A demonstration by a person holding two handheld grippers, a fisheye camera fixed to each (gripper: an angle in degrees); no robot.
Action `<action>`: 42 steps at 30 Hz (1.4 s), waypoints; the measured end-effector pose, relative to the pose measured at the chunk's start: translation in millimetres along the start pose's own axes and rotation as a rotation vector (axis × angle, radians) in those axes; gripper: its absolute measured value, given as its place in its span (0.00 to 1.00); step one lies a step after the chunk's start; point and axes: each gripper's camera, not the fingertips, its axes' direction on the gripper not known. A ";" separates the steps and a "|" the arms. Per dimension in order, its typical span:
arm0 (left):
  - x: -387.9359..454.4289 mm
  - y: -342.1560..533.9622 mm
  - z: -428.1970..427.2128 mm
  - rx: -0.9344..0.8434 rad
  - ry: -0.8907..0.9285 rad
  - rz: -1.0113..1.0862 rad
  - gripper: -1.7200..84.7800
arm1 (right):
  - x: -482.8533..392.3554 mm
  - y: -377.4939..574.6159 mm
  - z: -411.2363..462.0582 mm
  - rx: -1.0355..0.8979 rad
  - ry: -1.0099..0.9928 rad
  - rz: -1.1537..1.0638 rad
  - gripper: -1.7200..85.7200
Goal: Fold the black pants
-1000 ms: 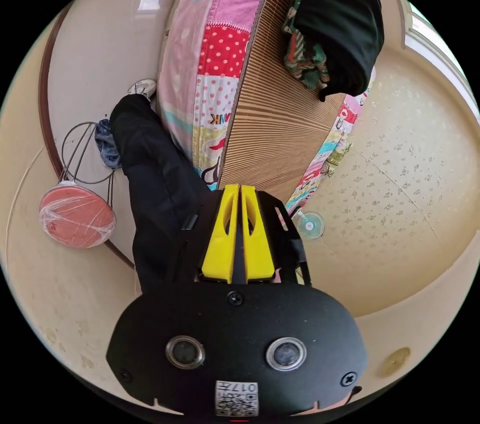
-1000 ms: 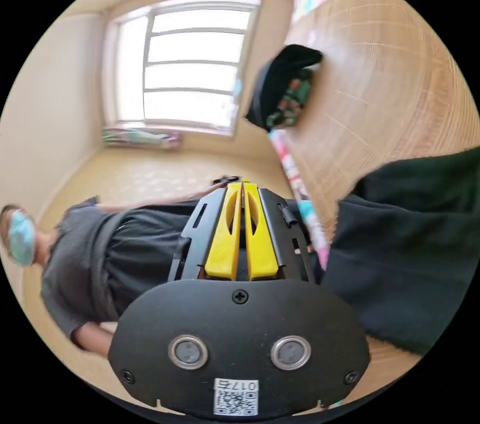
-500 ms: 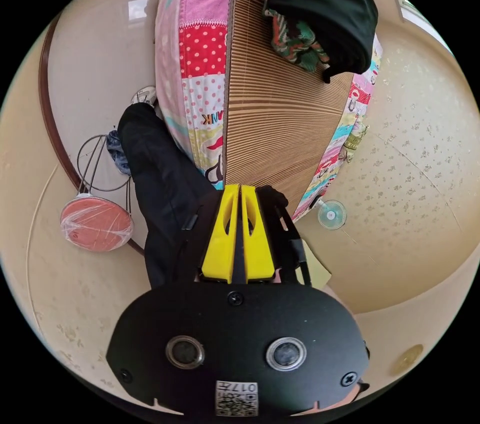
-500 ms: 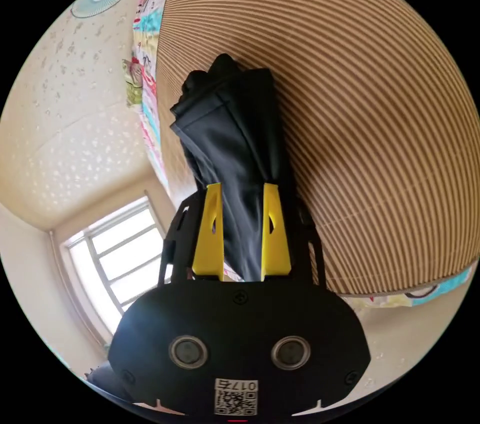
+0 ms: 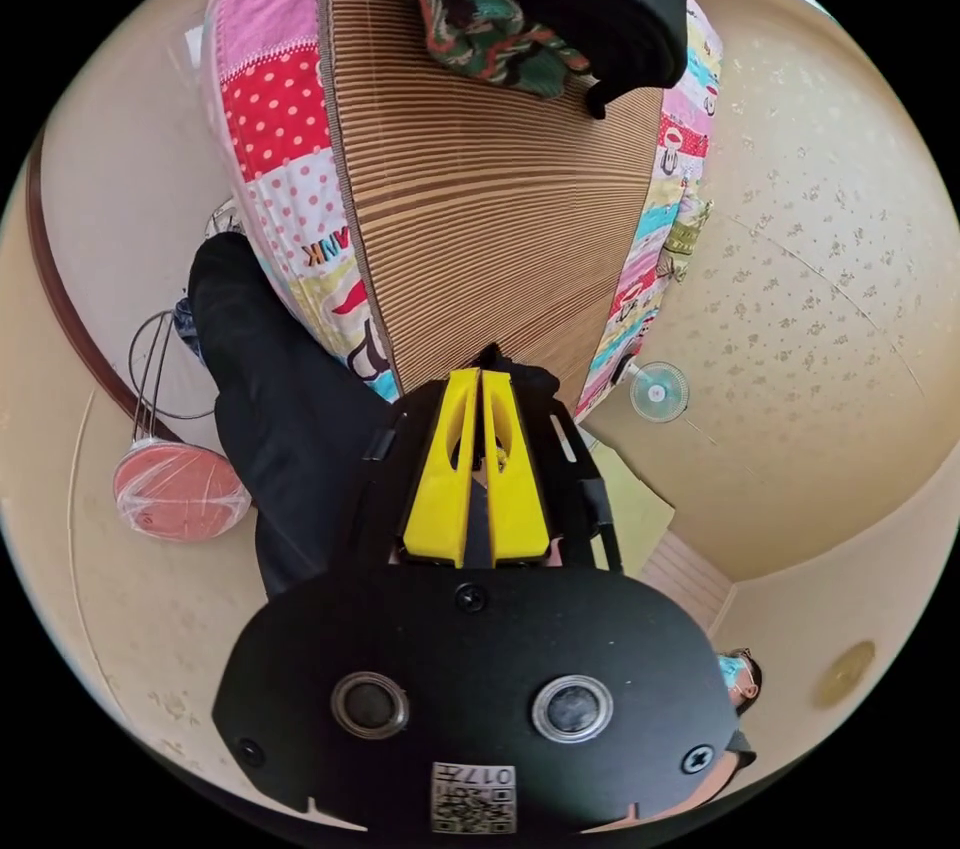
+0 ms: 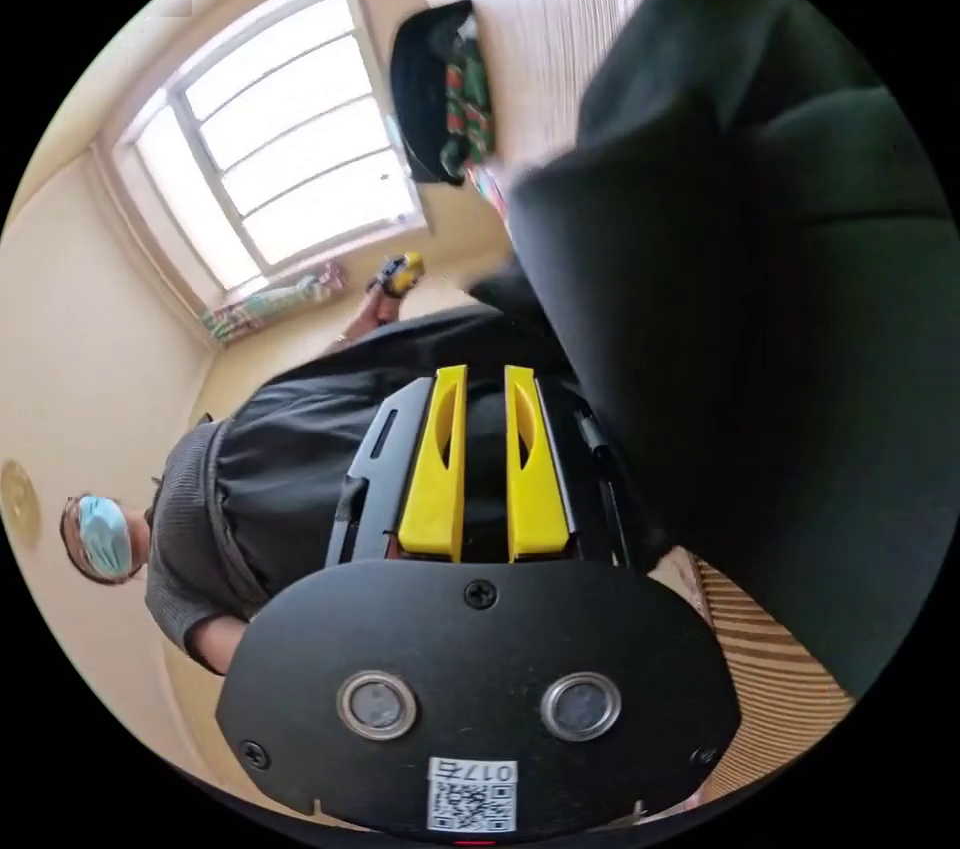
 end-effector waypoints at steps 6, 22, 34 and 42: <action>-39.8 28.6 -3.8 0.059 -0.004 -0.099 0.01 | 0.9 99.4 -164.4 0.826 0.192 0.187 0.12; -6.1 40.1 32.1 0.134 -0.076 0.077 0.01 | 44.4 125.4 -112.6 0.912 0.164 -0.043 0.06; 265.9 86.5 374.0 -0.684 -0.396 0.824 0.23 | -23.4 98.4 72.3 0.421 0.239 -0.351 0.05; 222.1 142.2 477.0 -1.030 -0.758 0.875 0.08 | -20.4 138.8 104.9 0.350 0.366 -0.344 0.04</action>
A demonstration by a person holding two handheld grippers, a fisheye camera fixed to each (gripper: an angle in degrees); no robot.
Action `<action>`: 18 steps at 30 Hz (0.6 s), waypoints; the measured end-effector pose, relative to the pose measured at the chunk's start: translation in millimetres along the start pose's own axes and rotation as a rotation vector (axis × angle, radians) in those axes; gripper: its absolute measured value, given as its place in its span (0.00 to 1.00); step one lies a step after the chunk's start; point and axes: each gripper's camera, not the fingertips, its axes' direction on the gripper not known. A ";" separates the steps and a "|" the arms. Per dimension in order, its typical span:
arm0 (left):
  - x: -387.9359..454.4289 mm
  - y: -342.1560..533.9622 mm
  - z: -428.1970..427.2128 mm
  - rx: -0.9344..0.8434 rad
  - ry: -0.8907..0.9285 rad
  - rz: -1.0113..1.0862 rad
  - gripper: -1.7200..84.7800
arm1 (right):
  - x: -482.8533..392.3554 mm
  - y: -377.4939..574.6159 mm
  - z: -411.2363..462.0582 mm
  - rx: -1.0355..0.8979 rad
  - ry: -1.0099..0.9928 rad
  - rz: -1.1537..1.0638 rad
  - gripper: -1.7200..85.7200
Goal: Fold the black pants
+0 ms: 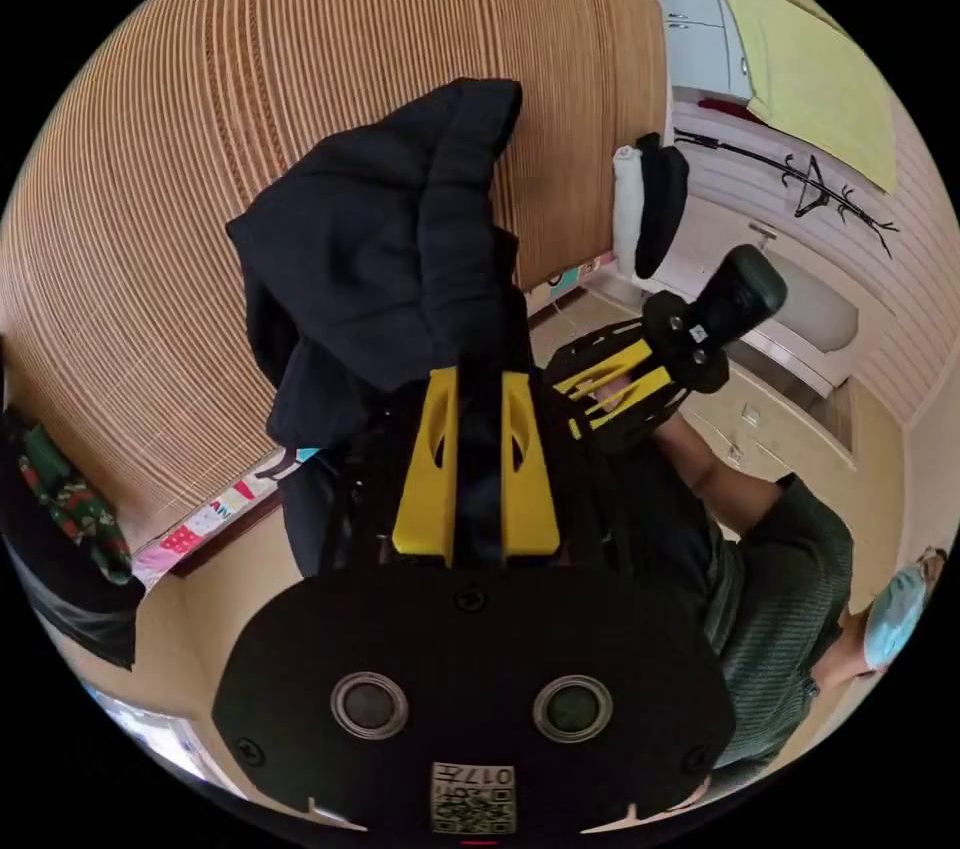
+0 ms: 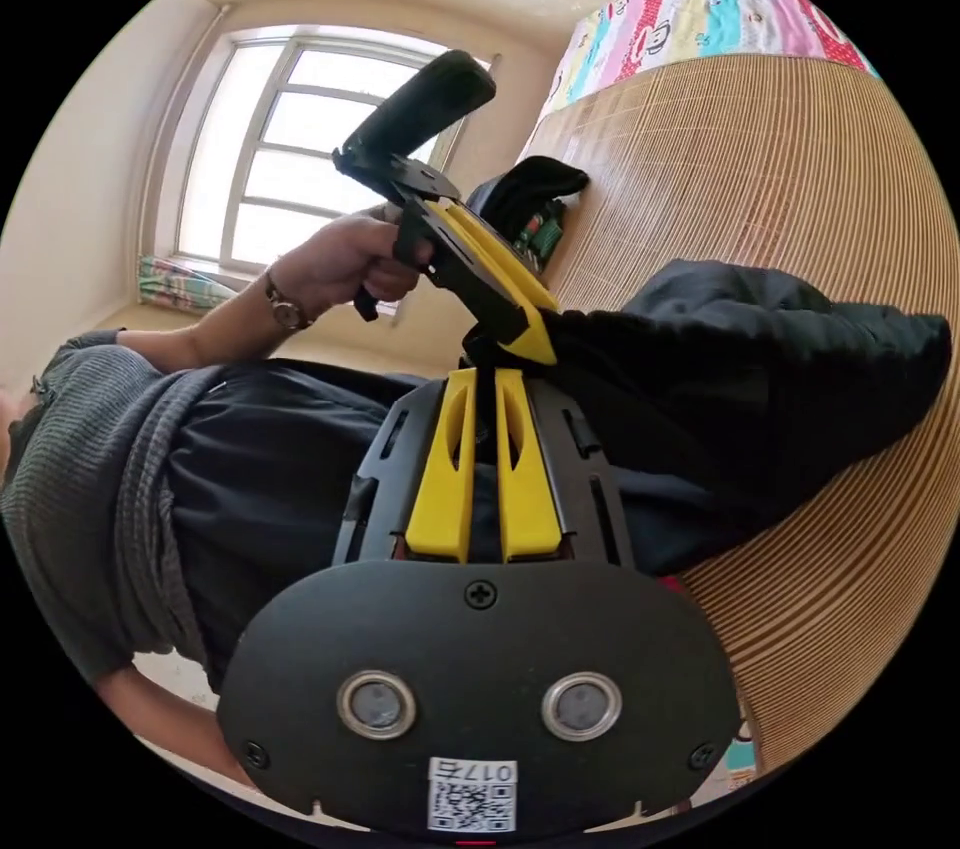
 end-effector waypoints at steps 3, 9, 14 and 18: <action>4.0 28.4 6.5 0.082 0.143 0.120 0.08 | 10.6 36.4 -28.8 0.088 -0.158 -0.010 0.04; 24.5 80.3 -5.6 0.184 0.225 0.290 0.07 | 73.5 163.8 -129.5 0.766 -0.053 0.292 0.11; 44.5 104.0 0.7 0.174 0.188 0.372 0.07 | 183.2 210.5 -111.2 0.852 -0.145 0.657 0.44; 54.0 126.9 1.7 0.182 0.179 0.417 0.05 | 205.2 183.1 -72.6 0.916 -0.391 0.468 0.26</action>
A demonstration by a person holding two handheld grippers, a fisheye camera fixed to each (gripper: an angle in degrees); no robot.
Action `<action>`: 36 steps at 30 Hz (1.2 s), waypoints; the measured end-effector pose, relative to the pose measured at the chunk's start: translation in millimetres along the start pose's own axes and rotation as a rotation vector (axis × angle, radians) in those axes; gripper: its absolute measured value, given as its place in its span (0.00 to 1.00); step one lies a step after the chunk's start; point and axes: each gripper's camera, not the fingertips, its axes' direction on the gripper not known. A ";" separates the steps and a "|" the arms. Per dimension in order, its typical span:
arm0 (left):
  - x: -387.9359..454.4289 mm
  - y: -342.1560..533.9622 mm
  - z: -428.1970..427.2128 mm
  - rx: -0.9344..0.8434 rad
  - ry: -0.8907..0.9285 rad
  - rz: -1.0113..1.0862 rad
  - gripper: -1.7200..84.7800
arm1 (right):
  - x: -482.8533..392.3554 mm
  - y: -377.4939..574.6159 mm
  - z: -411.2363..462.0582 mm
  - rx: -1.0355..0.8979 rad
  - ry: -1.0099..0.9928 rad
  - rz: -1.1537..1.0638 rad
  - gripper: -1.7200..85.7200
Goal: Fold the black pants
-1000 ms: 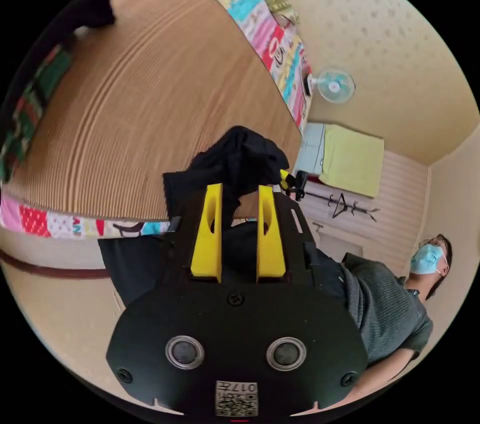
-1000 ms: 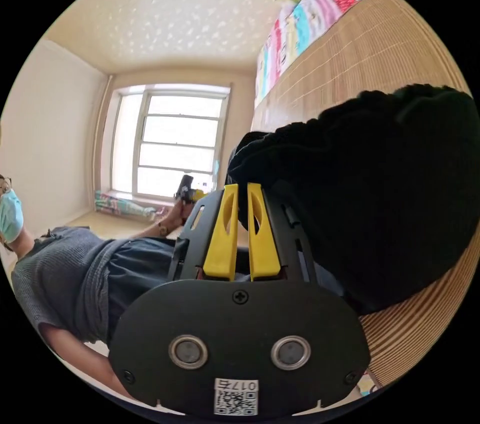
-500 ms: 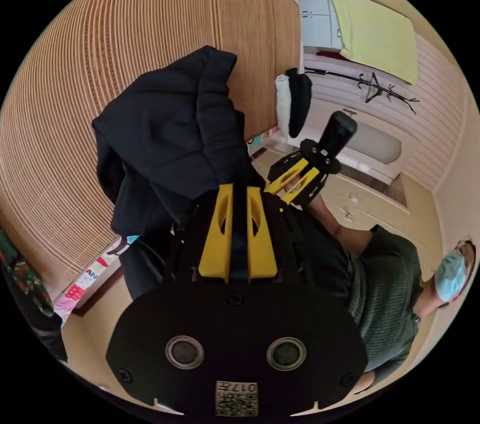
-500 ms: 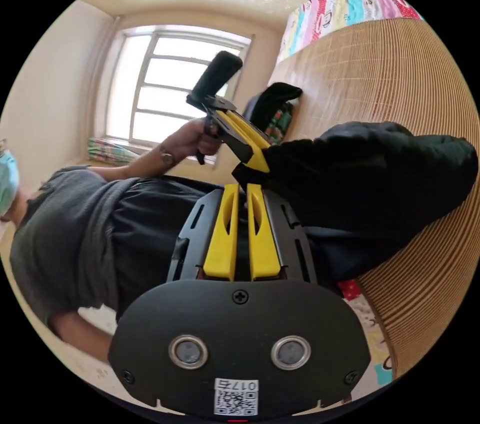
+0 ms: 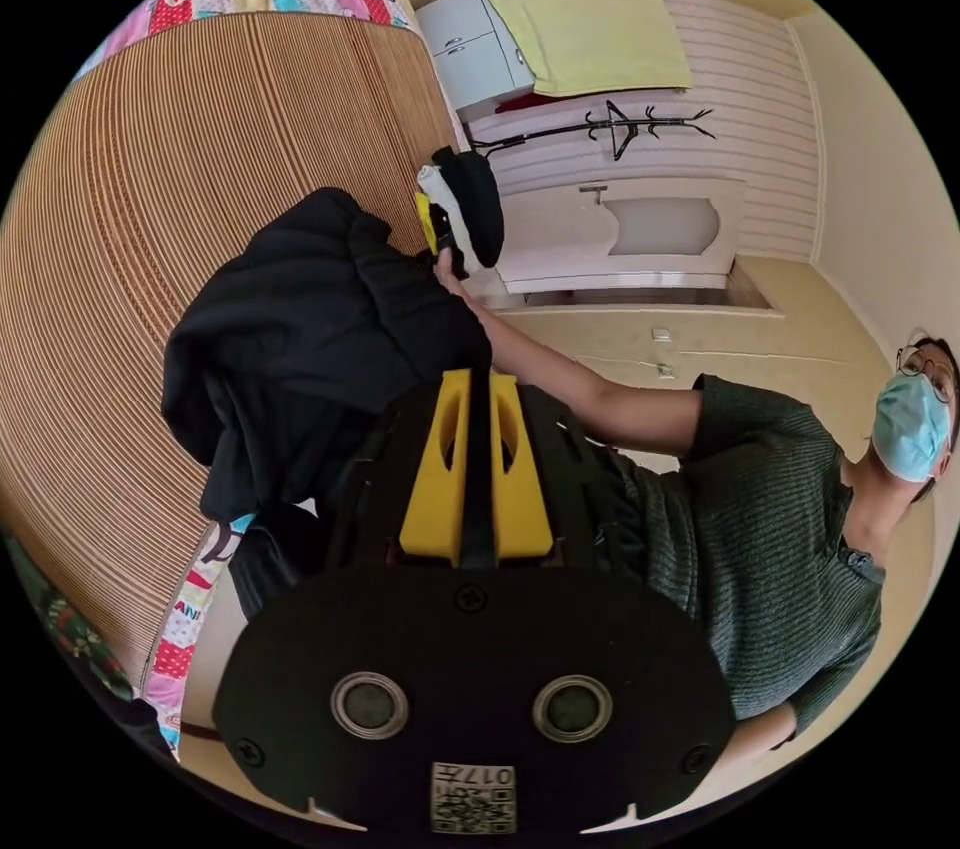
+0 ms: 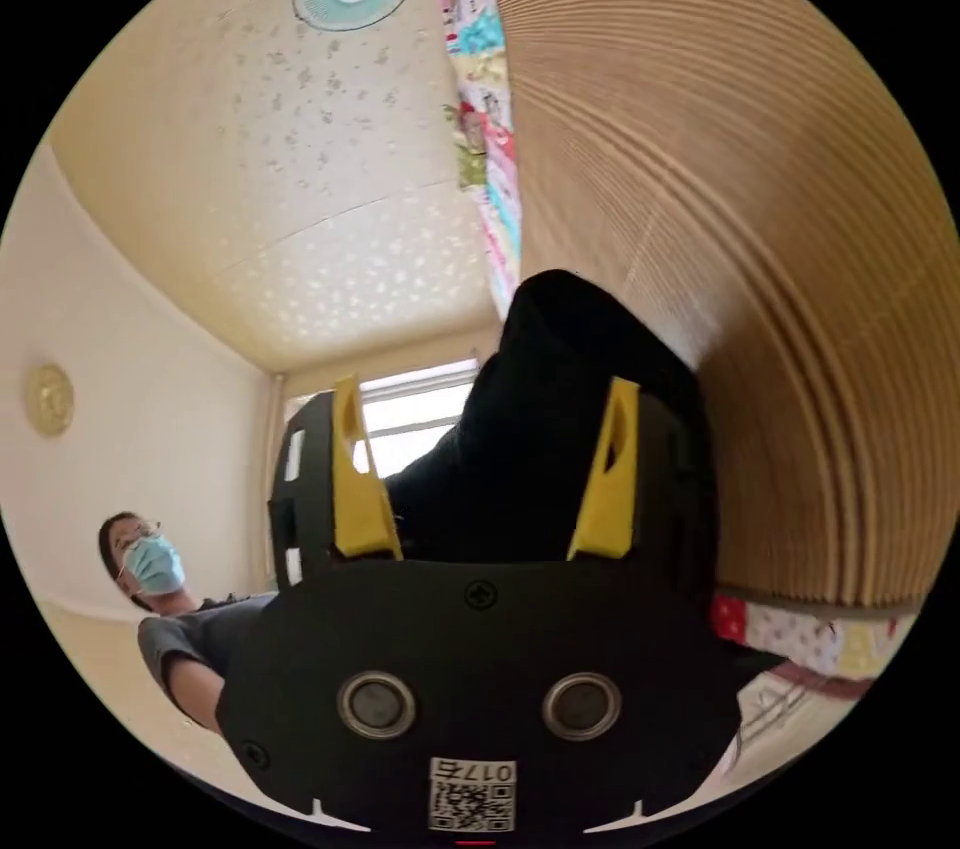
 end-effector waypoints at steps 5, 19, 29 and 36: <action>22.9 18.2 -20.0 0.016 0.040 0.061 0.02 | -66.4 12.8 16.1 0.000 -0.024 -0.126 0.08; 210.6 59.3 -115.7 0.071 0.537 0.765 0.03 | -558.2 94.9 74.8 -0.091 -0.207 -1.435 0.07; 110.3 192.2 -316.5 0.716 0.562 0.666 0.06 | -523.4 -30.8 421.9 -0.714 0.013 -1.005 0.14; -139.9 401.9 -330.5 1.290 0.512 -0.318 0.01 | -179.5 -79.2 441.6 -0.860 0.142 -0.249 0.10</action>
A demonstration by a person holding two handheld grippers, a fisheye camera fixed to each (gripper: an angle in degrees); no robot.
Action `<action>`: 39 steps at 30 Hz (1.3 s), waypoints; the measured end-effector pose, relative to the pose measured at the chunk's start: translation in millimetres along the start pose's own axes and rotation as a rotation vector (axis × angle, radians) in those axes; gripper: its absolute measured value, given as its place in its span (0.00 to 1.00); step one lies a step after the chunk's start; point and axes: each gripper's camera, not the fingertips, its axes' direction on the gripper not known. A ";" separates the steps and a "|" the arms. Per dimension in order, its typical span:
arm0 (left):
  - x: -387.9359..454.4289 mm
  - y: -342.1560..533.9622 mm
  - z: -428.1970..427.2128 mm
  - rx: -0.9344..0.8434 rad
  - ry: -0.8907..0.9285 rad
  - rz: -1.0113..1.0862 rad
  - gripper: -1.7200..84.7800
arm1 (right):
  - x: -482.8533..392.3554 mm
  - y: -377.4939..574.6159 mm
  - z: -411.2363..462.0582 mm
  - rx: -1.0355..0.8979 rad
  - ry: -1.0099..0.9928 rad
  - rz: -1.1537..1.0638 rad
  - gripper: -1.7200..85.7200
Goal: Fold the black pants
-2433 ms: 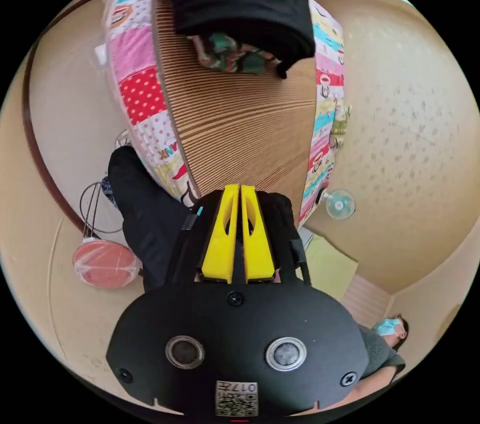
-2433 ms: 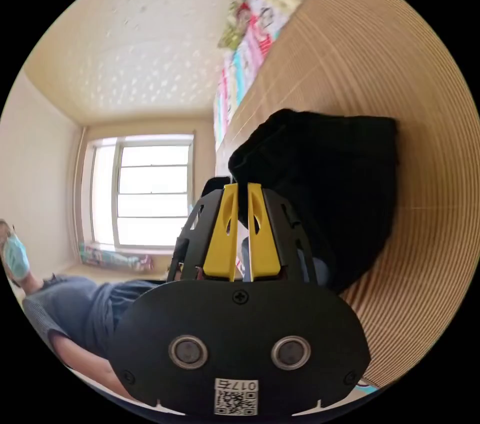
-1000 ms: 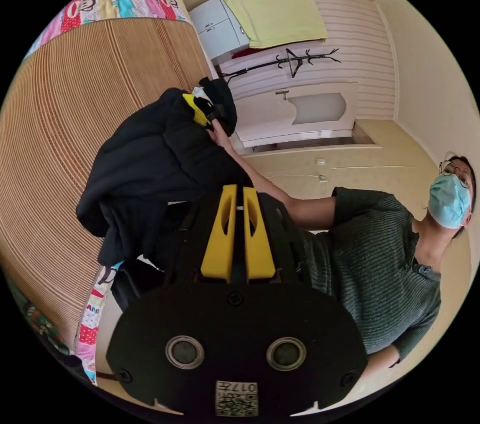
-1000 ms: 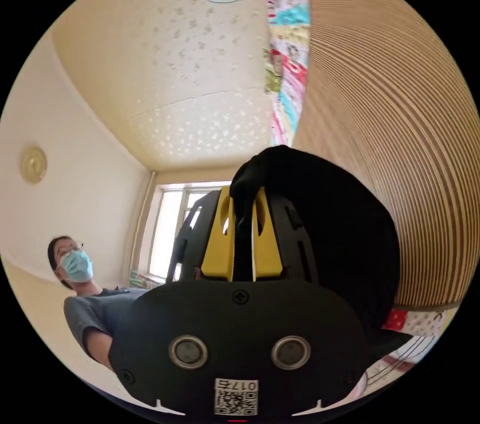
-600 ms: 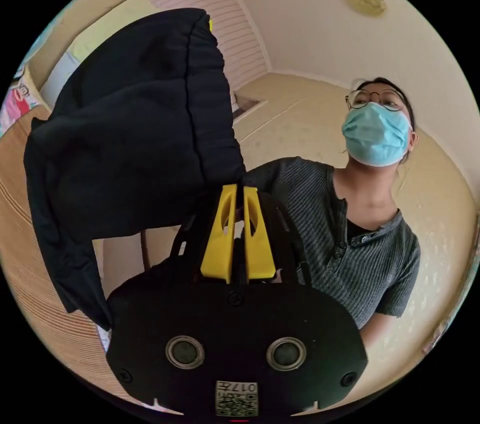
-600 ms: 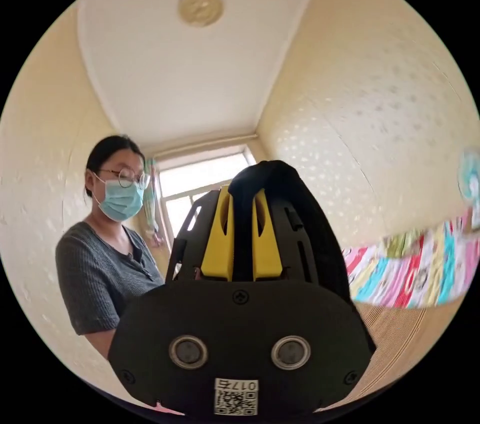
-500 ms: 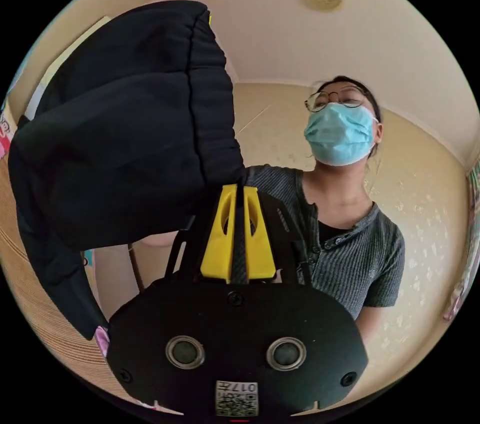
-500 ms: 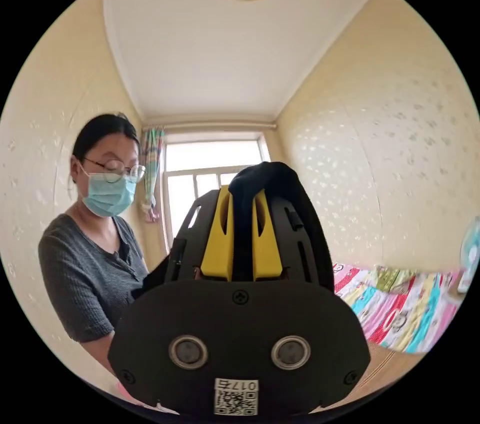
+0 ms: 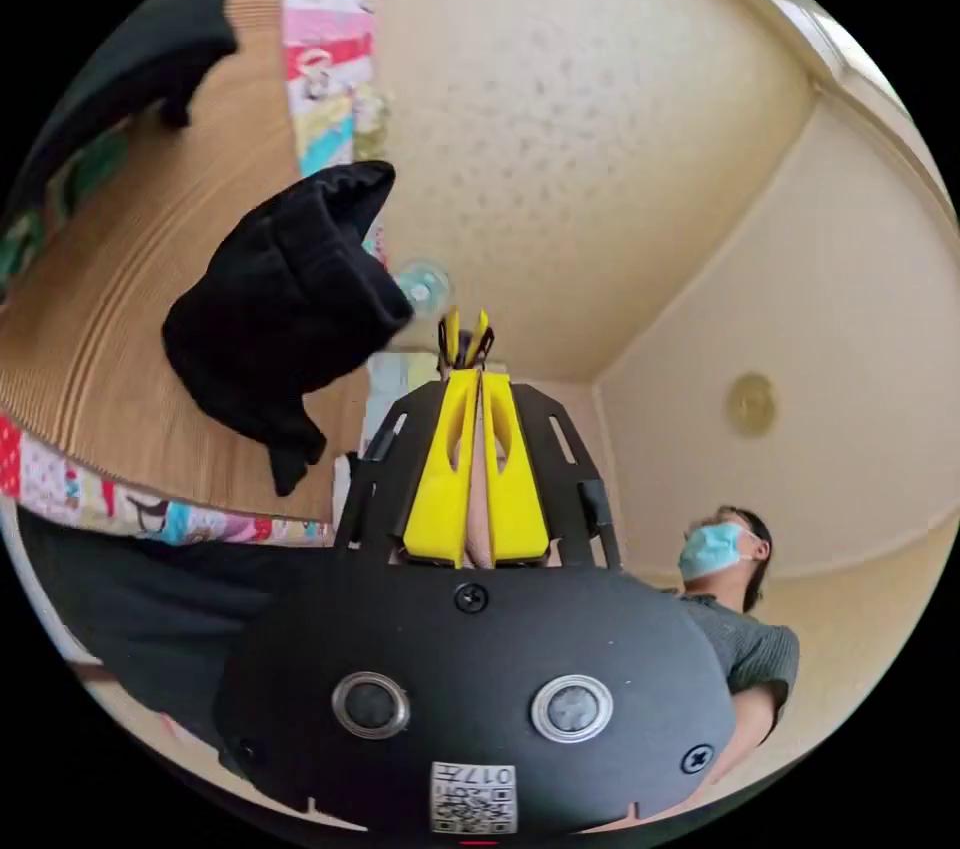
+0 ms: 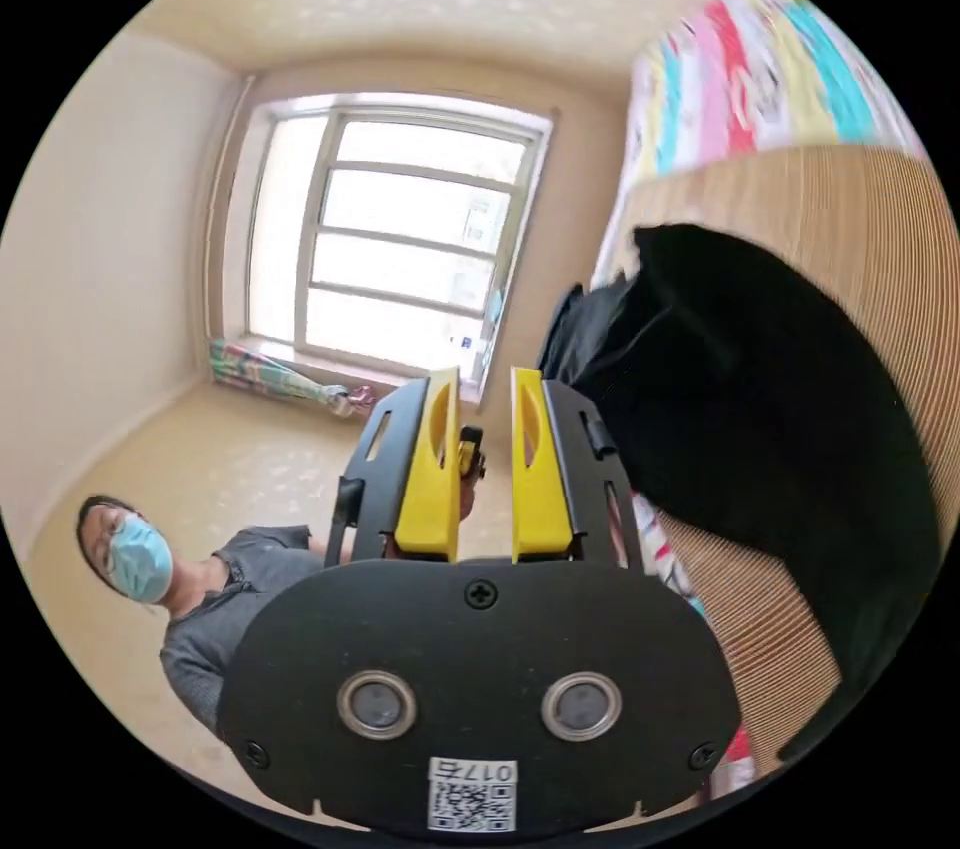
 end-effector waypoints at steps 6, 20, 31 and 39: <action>-26.5 36.1 -58.4 0.012 -0.354 -0.216 0.01 | 170.1 179.3 -85.4 0.082 -0.024 0.581 0.10; -5.5 -21.6 113.3 -0.320 -0.339 -0.344 0.06 | 236.8 323.7 -276.7 1.157 -0.493 0.930 0.22; 28.0 -15.3 158.7 -0.277 -0.363 -0.391 0.06 | 247.4 208.4 -370.9 0.909 -0.228 0.933 0.12; 35.7 -11.2 142.4 -0.094 -0.326 -0.473 0.16 | 115.9 133.7 -418.4 0.463 0.019 0.257 0.05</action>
